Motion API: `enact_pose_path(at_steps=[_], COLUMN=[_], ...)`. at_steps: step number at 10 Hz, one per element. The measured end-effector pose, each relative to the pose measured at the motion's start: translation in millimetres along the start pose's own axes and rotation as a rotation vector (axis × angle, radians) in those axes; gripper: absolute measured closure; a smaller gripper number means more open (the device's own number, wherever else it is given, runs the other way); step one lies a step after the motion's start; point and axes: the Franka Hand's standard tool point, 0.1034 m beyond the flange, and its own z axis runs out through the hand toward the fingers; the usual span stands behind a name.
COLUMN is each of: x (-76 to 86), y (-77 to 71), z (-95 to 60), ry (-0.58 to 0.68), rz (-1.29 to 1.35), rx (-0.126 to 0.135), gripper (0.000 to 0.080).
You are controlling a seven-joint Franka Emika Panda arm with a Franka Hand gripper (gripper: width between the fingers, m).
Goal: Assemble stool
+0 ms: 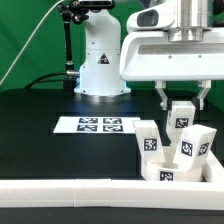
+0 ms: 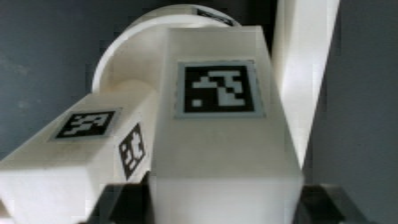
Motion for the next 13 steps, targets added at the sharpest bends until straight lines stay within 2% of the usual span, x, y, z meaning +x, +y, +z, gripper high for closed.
enact_pose_path(at_steps=[3,6,8,13], x=[1.8,5.5,8.6,1.5], y=[0.4,8.1,5.0,1.8], z=[-0.6,0.2,1.2,9.9], ry=[0.003,0.007,0.035,0.032], rz=[-0.001,-0.008,-0.012,-0.020], rx=[0.000,-0.004,-0.001,-0.005], gripper=[0.0463,0.0463,0.0463,0.0463])
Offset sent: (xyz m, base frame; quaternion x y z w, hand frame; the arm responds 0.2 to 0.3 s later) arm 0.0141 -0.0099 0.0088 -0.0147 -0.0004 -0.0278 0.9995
